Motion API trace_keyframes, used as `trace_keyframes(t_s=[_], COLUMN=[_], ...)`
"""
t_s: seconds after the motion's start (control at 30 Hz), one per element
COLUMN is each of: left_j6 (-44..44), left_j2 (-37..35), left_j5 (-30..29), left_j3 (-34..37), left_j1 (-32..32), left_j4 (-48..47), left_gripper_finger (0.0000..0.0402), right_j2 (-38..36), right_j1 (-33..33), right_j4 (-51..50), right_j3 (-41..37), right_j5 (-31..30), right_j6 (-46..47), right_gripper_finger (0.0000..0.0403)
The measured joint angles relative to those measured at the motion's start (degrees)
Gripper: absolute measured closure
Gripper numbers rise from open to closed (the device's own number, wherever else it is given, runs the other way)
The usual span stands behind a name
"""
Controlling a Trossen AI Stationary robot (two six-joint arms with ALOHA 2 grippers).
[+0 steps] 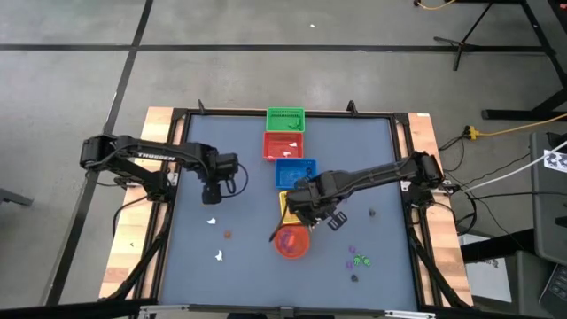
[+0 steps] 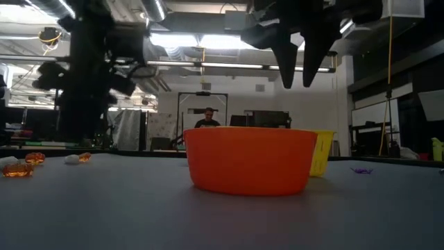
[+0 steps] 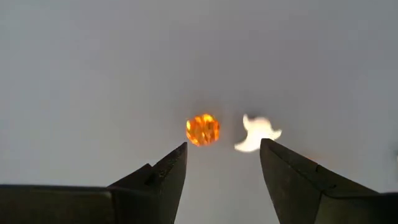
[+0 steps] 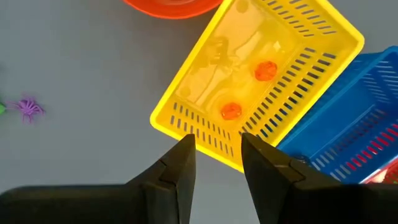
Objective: Sort Halloween decoration
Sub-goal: Put the white ghost toy into the red bin
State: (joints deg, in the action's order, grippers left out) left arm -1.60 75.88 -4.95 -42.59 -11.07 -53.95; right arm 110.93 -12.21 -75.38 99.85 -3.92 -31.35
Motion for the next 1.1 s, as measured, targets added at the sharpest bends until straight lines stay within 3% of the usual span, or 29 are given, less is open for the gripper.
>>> trace_keyframes(t_s=[0.73, 1.1], left_j6=[2.91, 3.03], left_j2=[0.24, 6.97], left_j5=[3.0, 2.74], left_j3=[0.47, 0.46], left_j1=[6.61, 6.71], left_j4=[0.41, 0.43], left_gripper_finger=[0.0214, 0.0214], right_j2=[0.07, 0.11], right_j1=[0.63, 0.63], right_j4=[0.98, 0.92], right_j3=[-0.04, -0.07], right_j5=[0.49, 0.5], right_j6=[0.09, 0.22], right_gripper_finger=[0.0276, 0.0276])
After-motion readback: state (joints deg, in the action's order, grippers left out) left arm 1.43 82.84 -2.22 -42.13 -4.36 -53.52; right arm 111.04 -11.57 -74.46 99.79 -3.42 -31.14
